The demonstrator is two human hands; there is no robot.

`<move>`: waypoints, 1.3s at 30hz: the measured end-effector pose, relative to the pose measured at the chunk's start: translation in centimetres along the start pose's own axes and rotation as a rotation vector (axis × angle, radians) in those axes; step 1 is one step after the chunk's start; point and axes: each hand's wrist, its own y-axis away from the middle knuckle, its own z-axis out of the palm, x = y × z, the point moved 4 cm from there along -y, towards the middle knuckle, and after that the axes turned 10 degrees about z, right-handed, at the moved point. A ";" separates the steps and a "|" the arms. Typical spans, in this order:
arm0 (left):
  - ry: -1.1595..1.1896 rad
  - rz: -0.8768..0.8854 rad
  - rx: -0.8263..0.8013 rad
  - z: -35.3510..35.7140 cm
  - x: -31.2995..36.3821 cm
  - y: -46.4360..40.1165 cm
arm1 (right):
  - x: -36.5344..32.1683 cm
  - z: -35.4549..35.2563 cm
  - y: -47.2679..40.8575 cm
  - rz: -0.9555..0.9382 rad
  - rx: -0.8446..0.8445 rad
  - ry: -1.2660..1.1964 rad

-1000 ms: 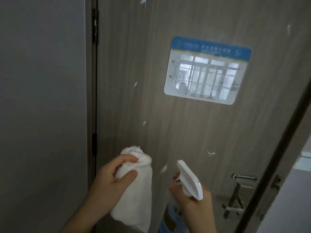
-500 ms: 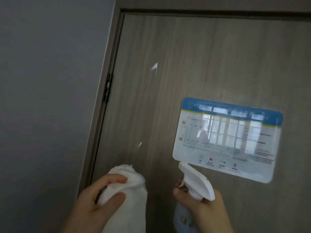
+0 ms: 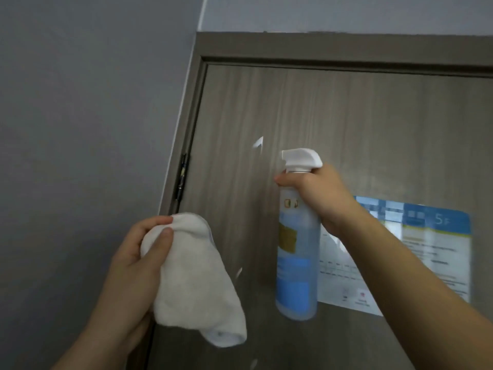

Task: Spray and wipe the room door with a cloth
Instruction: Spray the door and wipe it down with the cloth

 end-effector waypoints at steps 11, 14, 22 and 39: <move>0.114 0.018 0.034 -0.3 -0.1 -2.4 | -0.5 1.1 -3.3 0.038 0.025 0.008; 0.124 0.023 0.045 -0.3 -0.3 -2.5 | -0.8 1.2 -3.6 0.047 0.023 -0.022; 0.138 0.061 0.059 0.1 -0.2 -3.1 | -1.3 1.4 -4.4 0.003 0.070 -0.007; 0.137 0.189 0.059 2.1 0.3 -3.8 | -1.9 0.3 -3.6 -0.122 0.130 -0.029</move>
